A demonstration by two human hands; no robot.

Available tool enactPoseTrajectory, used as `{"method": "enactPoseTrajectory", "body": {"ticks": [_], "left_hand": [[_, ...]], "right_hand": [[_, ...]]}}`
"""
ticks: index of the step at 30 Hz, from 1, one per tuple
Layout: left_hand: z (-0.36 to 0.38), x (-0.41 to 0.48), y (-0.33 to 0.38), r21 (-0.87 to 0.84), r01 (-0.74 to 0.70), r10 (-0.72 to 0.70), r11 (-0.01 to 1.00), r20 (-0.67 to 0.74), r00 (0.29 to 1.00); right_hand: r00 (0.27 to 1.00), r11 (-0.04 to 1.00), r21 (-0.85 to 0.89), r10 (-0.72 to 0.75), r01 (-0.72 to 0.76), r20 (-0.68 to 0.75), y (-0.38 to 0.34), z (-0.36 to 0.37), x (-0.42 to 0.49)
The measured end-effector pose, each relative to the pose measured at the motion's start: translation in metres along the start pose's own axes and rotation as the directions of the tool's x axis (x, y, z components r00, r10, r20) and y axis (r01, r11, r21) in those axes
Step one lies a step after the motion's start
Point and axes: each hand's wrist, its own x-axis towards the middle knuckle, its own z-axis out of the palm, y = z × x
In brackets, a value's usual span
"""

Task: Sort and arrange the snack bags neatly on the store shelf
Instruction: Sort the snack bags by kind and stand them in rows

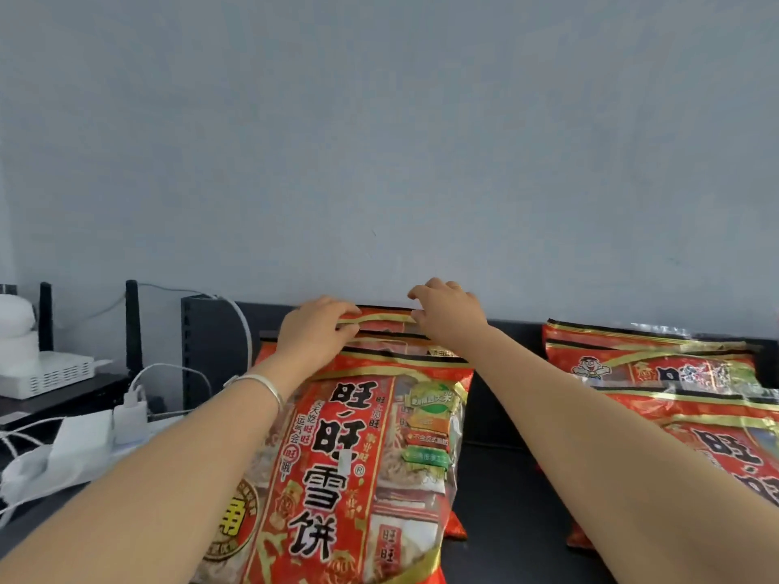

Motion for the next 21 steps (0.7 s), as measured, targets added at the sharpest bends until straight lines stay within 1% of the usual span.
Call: {"method": "enactPoseTrajectory", "body": {"ticks": [2,4,5,7,10,12,15,17,21], "left_hand": [[0.001,0.014,-0.006,0.005,0.008,-0.009,1.000,0.122,0.992],[-0.001,0.025,-0.010,0.055,-0.014,0.000,0.998,0.241,0.971],[-0.001,0.029,-0.012,0.077,-0.032,0.010,0.997,0.275,0.961],[0.000,0.034,-0.015,0.079,-0.061,0.035,0.995,0.287,0.957],[0.007,0.035,-0.011,0.015,-0.043,0.039,0.999,0.214,0.976],[0.012,0.033,-0.003,0.044,-0.026,0.020,0.999,0.122,0.992],[0.021,0.032,0.007,0.060,0.005,-0.005,0.998,-0.008,1.000],[0.026,0.032,0.014,0.051,0.017,-0.015,0.999,-0.048,0.999],[0.036,0.033,0.021,0.066,0.027,-0.022,0.997,-0.084,0.996]], "right_hand": [[0.998,0.999,-0.040,0.015,-0.013,0.057,0.000,0.004,0.014],[0.992,0.998,-0.039,0.047,-0.043,0.120,-0.001,0.010,0.026],[0.988,0.998,-0.029,0.062,-0.059,0.141,-0.001,0.012,0.030],[0.983,0.997,-0.024,0.075,-0.071,0.167,-0.001,0.018,0.037],[0.982,0.998,-0.042,0.053,-0.046,0.184,0.002,0.019,0.039],[0.986,0.998,-0.054,0.035,-0.026,0.166,0.006,0.015,0.034],[0.991,0.997,-0.068,0.044,-0.036,0.128,0.018,0.006,0.026],[0.991,0.996,-0.056,0.071,-0.065,0.117,0.030,0.001,0.022],[0.981,0.990,0.057,0.121,-0.131,0.154,0.046,0.004,0.019]]}}
